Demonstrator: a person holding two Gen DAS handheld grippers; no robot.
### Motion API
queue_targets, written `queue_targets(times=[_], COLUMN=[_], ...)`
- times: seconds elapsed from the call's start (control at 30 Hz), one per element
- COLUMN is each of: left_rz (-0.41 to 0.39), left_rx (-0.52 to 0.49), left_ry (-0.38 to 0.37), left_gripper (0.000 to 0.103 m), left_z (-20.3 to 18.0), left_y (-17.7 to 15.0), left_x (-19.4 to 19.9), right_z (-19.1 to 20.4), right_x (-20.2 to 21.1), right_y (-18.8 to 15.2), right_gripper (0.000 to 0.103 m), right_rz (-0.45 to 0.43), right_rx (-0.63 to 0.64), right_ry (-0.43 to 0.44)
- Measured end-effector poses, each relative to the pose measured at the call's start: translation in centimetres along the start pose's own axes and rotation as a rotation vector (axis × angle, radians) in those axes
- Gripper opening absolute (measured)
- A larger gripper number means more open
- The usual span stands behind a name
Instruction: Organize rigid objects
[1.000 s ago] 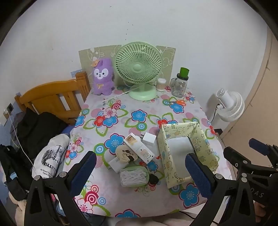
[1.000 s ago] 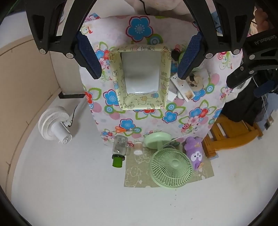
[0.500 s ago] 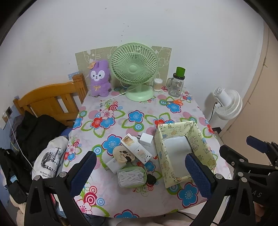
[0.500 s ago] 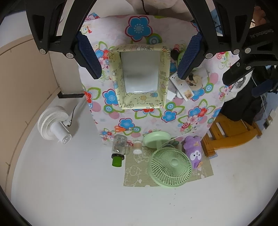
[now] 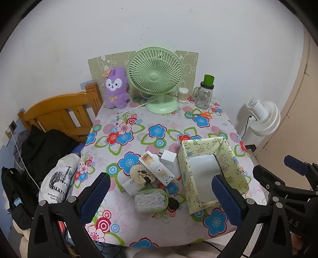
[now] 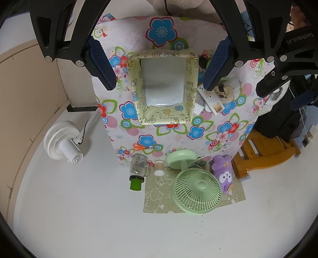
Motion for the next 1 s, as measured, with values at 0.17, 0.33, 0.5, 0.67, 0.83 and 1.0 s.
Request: queue_targets(times=[0.17, 0.33, 0.5, 0.67, 0.83, 1.0], left_rz=[-0.001, 0.001, 0.015, 0.016, 0.023, 0.025], left_rx=[-0.003, 0.012, 0.021, 0.010, 0.004, 0.013], left_ry=[0.007, -0.002, 0.000, 0.016, 0.027, 0.020], left_gripper=[0.103, 0.103, 0.103, 0.103, 0.103, 0.103], left_z=[-0.2, -0.4, -0.5, -0.7, -0.7, -0.6], left_y=[0.1, -0.1, 0.0, 0.3, 0.3, 0.3], left_x=[0.0, -0.1, -0.5, -0.6, -0.8, -0.9], right_z=[-0.2, -0.2, -0.4, -0.7, -0.7, -1.2], right_x=[-0.2, -0.2, -0.3, -0.3, -0.4, -0.7], right_y=[0.0, -0.1, 0.1, 0.2, 0.2, 0.0], right_gripper=[0.091, 0.091, 0.091, 0.091, 0.091, 0.091], right_rz=[0.005, 0.002, -0.002, -0.002, -0.004, 0.006], right_rx=[-0.002, -0.004, -0.006, -0.006, 0.006, -0.026], right_ry=[0.010, 0.013, 0.021, 0.026, 0.011, 0.048])
Point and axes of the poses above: each gripper's, at about its wrist camera, not at the fingertips, and x roughly against the way its jaws point, z to its left, y to its top, the point moved 4 cm from there along -x, roughly the way its jaws point, and after that the axes turned 2 degrees about y, right-handed, at the moved point
